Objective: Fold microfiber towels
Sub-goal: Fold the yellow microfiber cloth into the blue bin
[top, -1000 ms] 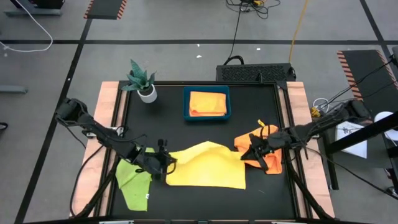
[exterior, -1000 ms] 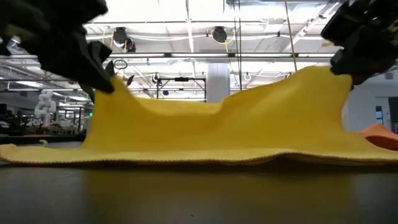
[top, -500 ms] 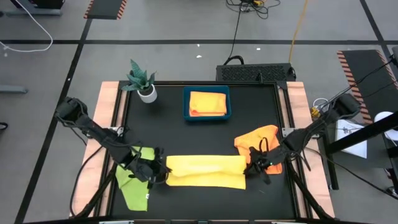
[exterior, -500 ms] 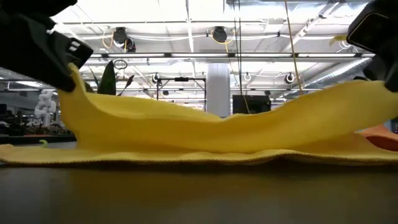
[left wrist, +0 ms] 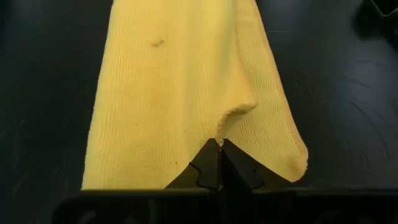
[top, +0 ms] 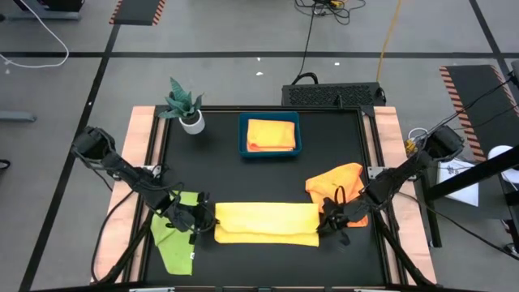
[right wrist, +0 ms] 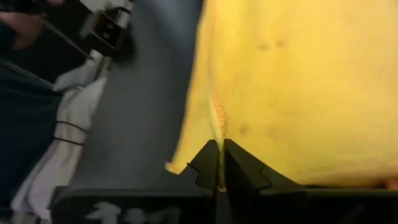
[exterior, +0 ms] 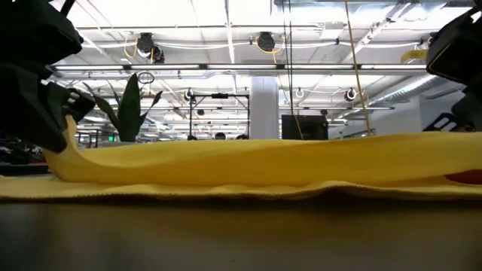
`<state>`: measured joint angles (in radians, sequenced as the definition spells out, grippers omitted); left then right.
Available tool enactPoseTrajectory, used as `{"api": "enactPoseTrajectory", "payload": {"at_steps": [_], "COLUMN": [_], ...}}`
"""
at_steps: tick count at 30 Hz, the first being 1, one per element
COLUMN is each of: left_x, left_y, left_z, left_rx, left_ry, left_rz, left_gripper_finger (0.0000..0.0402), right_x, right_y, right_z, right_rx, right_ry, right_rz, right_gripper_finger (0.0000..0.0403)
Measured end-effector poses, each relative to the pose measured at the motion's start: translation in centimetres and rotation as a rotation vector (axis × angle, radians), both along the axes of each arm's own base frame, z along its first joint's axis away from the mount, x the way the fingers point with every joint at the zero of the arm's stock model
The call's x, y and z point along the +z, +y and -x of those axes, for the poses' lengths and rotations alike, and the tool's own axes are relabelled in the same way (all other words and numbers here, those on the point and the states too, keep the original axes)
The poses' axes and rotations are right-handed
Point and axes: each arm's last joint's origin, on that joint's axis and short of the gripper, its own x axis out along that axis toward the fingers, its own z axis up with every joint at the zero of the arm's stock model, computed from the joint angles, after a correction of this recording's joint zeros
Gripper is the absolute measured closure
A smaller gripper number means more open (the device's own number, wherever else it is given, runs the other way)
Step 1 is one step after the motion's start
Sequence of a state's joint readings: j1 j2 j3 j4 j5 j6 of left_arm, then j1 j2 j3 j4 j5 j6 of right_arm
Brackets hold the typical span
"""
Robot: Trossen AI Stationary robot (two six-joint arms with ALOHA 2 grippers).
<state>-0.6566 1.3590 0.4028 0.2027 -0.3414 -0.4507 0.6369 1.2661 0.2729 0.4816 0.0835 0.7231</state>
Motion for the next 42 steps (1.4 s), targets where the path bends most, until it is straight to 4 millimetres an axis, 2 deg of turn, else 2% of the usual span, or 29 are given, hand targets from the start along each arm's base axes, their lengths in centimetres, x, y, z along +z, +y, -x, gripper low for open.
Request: {"api": "enactPoseTrajectory", "payload": {"at_steps": [11,18,26,30,34,38,42], "left_x": [0.0,0.4,1.8,2.2,2.4,2.7,3.0], "left_y": [0.0,-0.4,-1.6,-1.8,-1.4,-0.1,1.3], "left_z": [0.0,-0.3,-0.7,-0.8,-1.2,-2.0,-3.0], "left_rx": [-0.027,-0.020,-0.158,-0.179,-0.120,0.019,0.060], "left_ry": [0.023,0.005,-0.083,-0.149,-0.217,-0.306,-0.351], "left_rz": [0.055,0.163,0.327,0.299,0.220,0.109,0.045], "left_gripper_finger": [0.0397,0.0353,0.0324,0.0324,0.0325,0.0325,0.0325], "right_x": [-0.2,-0.4,-0.3,-0.3,-0.2,0.6,1.3], "right_y": [1.1,1.1,0.4,0.1,-0.4,-1.2,-2.4], "right_z": [-0.7,-0.7,-1.2,-1.4,-1.7,-2.1,-2.4], "right_rx": [0.087,0.092,0.054,0.036,0.005,-0.044,-0.126], "right_ry": [-0.056,-0.056,-0.111,-0.141,-0.162,-0.221,-0.262], "right_rz": [-0.094,-0.082,0.003,0.041,0.072,0.116,0.187], "right_gripper_finger": [0.0327,0.0303,0.0298,0.0298,0.0298,0.0298,0.0298]}}
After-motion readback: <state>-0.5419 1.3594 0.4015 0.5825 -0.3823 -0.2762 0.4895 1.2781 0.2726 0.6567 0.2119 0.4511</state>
